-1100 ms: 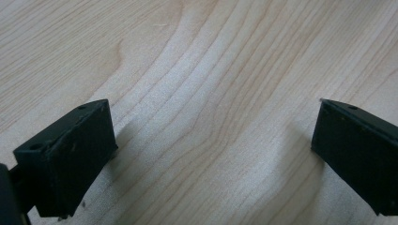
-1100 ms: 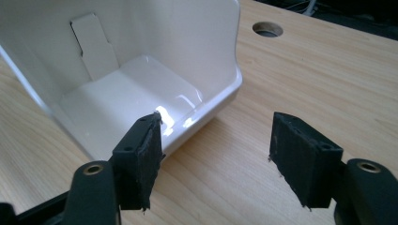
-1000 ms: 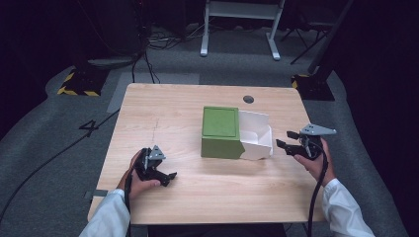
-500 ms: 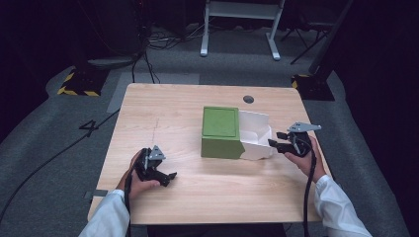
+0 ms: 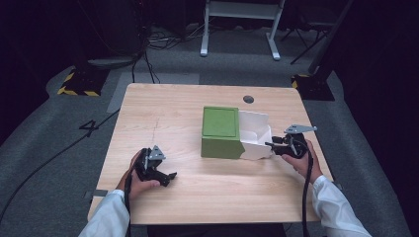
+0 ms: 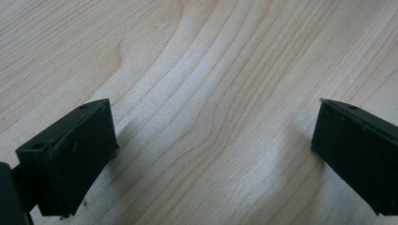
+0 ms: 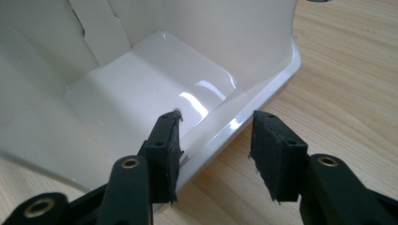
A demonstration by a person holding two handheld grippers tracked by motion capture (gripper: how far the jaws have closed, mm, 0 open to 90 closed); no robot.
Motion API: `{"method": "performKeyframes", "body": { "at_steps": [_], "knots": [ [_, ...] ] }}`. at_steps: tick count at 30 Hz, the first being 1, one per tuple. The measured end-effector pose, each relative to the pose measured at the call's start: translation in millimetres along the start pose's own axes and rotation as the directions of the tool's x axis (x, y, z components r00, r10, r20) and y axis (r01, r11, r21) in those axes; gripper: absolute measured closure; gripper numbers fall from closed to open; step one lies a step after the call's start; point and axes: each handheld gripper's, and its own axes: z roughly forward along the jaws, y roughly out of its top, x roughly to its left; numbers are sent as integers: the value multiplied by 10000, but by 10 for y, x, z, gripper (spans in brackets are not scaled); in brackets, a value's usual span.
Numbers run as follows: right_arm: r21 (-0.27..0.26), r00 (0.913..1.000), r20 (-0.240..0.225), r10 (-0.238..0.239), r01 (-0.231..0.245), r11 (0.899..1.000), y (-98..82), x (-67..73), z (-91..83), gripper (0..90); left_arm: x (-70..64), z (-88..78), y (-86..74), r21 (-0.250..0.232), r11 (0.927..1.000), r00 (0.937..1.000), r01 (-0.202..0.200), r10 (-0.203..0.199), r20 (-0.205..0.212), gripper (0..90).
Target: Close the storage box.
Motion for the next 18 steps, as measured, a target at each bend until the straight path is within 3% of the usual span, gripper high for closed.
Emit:
{"method": "performKeyframes", "body": {
  "at_steps": [8, 18],
  "knots": [
    [52, 9995, 164, 254, -254, 9997, -11, -11, 35, 534, 0, 0, 0, -1, 10000, 10000, 2, -2, 2, 5],
    [-113, 9988, 310, 383, -380, 9992, 0, -9, 49, 604, 0, 0, 0, 0, 10000, 10000, 0, 0, 2, 4]
  ]
}}
